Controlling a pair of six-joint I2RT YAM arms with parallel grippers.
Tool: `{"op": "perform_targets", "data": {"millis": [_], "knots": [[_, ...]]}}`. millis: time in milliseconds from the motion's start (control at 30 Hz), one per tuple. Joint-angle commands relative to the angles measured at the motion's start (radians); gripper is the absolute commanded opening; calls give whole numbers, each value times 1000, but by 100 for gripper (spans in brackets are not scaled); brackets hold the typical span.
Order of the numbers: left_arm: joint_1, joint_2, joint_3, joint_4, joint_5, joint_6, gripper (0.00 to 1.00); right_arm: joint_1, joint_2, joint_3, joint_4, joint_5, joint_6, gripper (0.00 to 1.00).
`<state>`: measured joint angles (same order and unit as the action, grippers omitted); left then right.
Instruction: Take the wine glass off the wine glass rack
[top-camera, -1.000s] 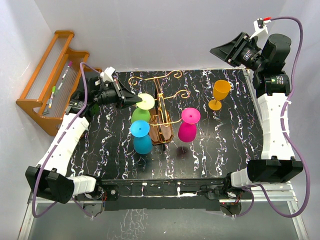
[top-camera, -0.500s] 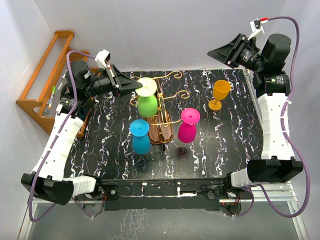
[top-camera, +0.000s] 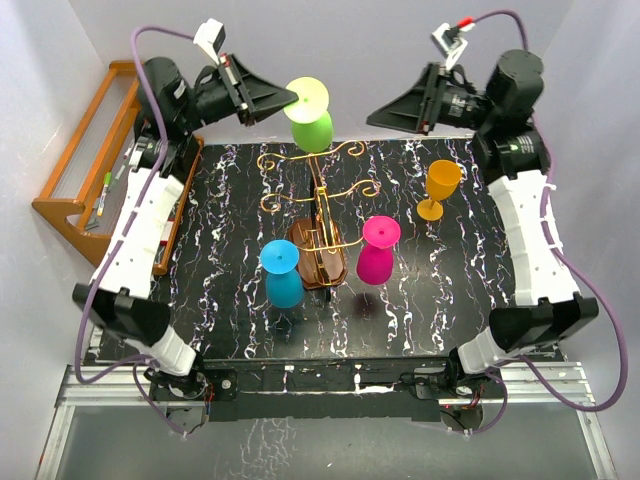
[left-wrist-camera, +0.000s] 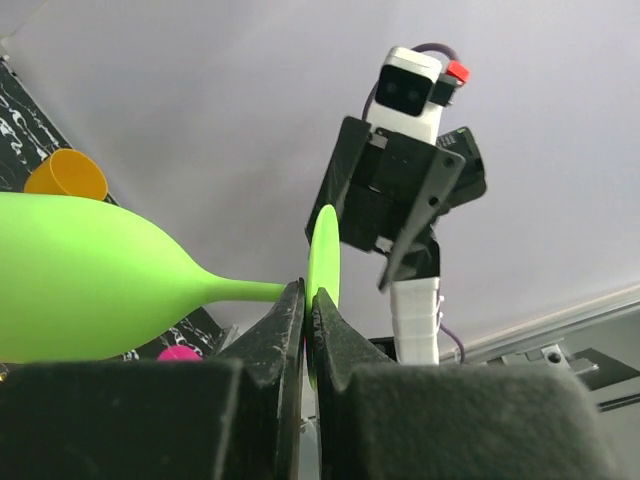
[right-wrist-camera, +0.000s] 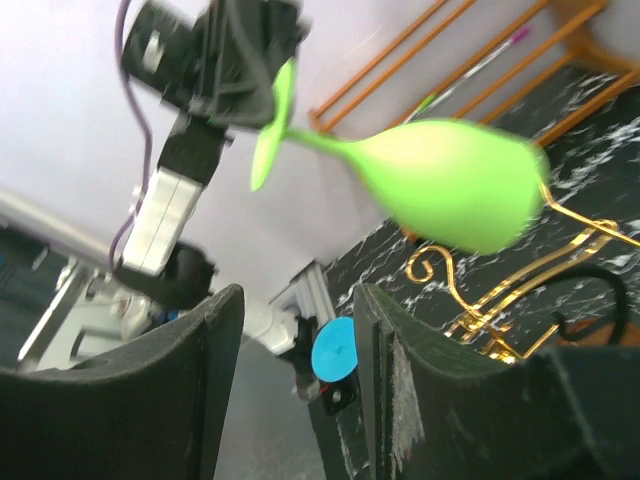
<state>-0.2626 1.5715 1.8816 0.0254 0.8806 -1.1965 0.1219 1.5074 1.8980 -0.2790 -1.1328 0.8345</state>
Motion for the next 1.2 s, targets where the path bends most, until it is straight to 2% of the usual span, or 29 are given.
{"op": "perform_targets", "data": {"millis": [0,100,233,500,767,900,1033,1100,1167], "knots": [[-41,92,186,-122,47,145,0,52,47,141,-165,-31,-124,51],[-65,122,207,-92,66,133,0,54,45,138,-177,-29,-131,51],[-102,146,246,-132,67,162,0,56,50,146,-200,-25,-142,51],[-138,138,232,-115,56,163,0,75,88,197,-305,17,-210,48],[-165,124,203,-112,43,167,0,116,117,227,-320,42,-214,44],[-175,125,202,-118,43,168,0,141,128,230,-330,69,-216,33],[-181,121,199,-162,28,188,0,156,137,256,-389,138,-252,9],[-181,107,199,-226,-19,223,25,159,129,265,-427,201,-294,8],[-181,87,206,-315,-99,266,39,159,109,262,-469,292,-368,8]]}}
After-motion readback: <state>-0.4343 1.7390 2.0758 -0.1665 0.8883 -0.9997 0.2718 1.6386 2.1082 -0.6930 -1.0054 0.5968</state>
